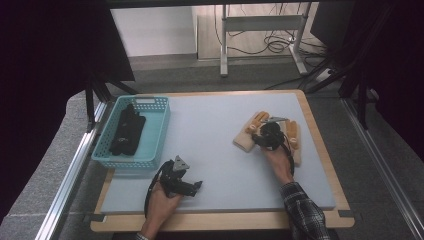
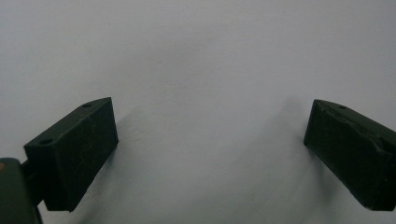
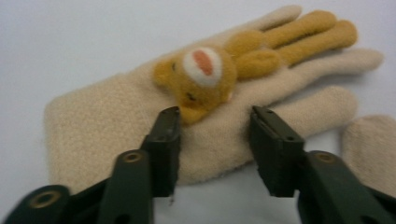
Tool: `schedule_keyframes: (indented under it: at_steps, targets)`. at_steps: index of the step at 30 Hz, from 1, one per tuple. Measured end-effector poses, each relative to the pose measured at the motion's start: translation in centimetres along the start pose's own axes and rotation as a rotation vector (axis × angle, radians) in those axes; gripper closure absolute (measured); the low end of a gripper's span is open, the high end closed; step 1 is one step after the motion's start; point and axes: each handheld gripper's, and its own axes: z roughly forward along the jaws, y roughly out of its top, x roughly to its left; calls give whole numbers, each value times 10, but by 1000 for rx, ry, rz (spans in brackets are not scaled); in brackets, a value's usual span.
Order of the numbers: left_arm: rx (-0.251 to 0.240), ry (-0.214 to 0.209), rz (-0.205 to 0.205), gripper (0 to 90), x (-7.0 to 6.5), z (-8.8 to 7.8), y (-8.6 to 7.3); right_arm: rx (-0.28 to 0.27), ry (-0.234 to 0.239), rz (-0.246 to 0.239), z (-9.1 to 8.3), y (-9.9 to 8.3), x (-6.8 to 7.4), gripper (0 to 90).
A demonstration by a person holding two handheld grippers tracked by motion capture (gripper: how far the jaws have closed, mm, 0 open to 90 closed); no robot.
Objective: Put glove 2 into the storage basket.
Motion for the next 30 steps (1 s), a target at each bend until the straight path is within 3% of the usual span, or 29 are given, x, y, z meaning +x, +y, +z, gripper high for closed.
schedule_keyframes:
  at_steps: [2,5,9,15,21,24,30]
  targets:
    - [0,0,0,30,0,0,0,-1,7,-8,0,0,4,794]
    - [0,0,0,30,0,0,0,6,19,-5,-2,0,3,847]
    - [0,0,0,30,0,0,0,8,63,-26,-13,1,2,854]
    - [1,0,1,30,0,0,0,-15,129,-83,-52,2,10,854]
    - [-1,-1,-3,30,0,0,0,17,127,-172,-92,2,11,852]
    - [-3,-1,-6,30,0,0,0,39,115,-201,-97,0,13,849]
    - [-2,-1,-4,30,0,0,0,40,115,-242,-87,0,30,834]
